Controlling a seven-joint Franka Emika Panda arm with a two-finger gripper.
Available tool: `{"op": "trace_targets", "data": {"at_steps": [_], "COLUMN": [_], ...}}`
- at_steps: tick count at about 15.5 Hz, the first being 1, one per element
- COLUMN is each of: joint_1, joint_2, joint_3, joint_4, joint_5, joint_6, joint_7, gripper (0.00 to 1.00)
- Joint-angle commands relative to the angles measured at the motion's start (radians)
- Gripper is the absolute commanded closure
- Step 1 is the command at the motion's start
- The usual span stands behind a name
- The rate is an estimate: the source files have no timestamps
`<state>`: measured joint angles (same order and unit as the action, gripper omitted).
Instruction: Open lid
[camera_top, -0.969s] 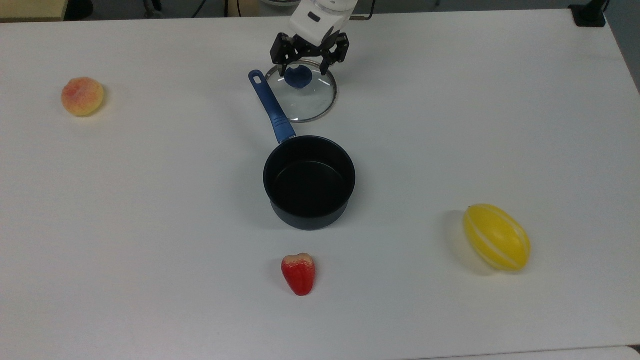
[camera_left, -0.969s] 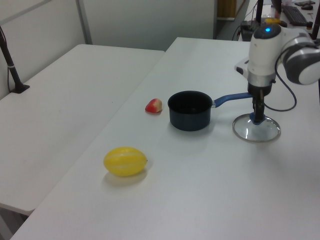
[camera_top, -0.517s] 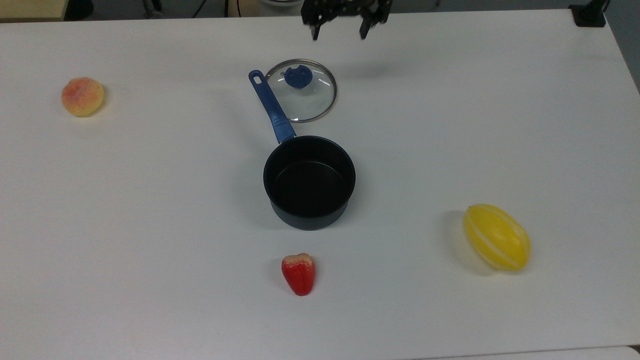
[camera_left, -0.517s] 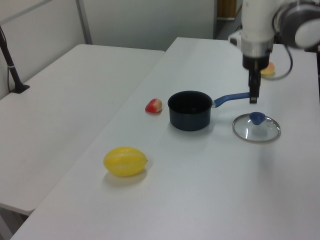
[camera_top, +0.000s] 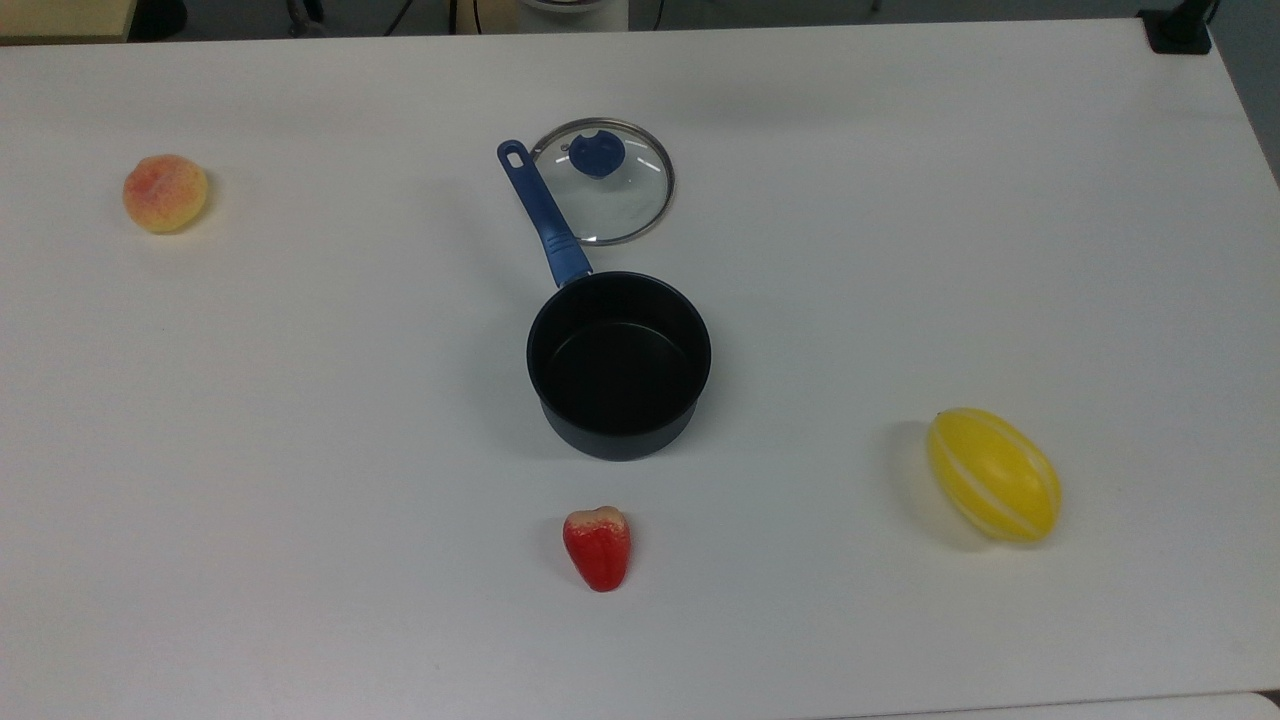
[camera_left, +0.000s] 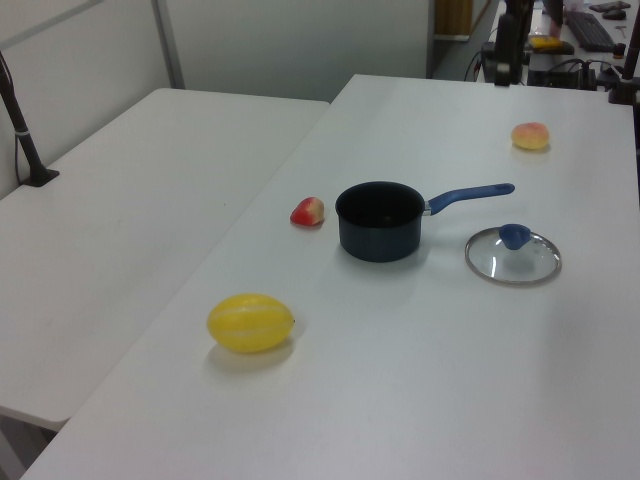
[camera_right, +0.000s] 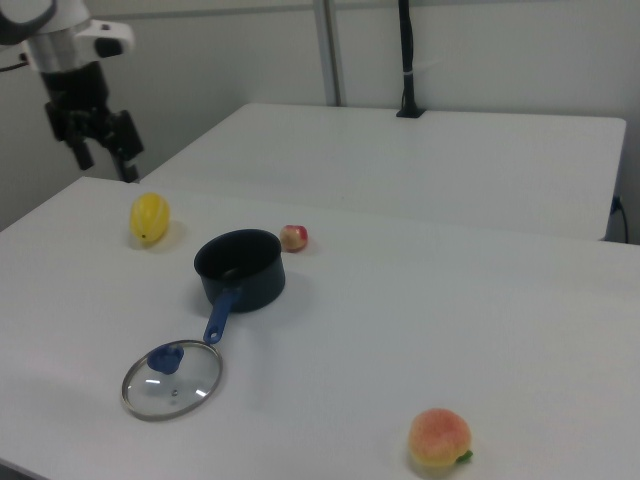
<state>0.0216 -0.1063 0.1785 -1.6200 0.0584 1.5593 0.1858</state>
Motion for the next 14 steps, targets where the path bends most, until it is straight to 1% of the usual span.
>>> {"op": "trace_targets", "data": {"at_steps": [1, 2, 3, 5, 7, 9, 14], "joint_1": [0.087, 0.095, 0.109, 0.109, 0.109, 0.100, 0.098], "joint_2": [0.010, 0.014, 0.023, 0.040, 0.068, 0.074, 0.063], "joint_3": [-0.180, -0.198, -0.214, -0.224, -0.235, -0.235, -0.235], "joint_4": [0.026, 0.026, 0.022, 0.011, 0.009, 0.008, 0.008], "joint_5": [0.043, 0.043, 0.041, 0.038, 0.026, 0.026, 0.023], "joint_6": [-0.018, -0.013, 0.036, 0.096, 0.107, 0.130, 0.116], "joint_7": [-0.002, -0.008, -0.049, -0.116, -0.210, -0.288, -0.298], "gripper": [0.00, 0.00, 0.00, 0.00, 0.00, 0.00, 0.00]}}
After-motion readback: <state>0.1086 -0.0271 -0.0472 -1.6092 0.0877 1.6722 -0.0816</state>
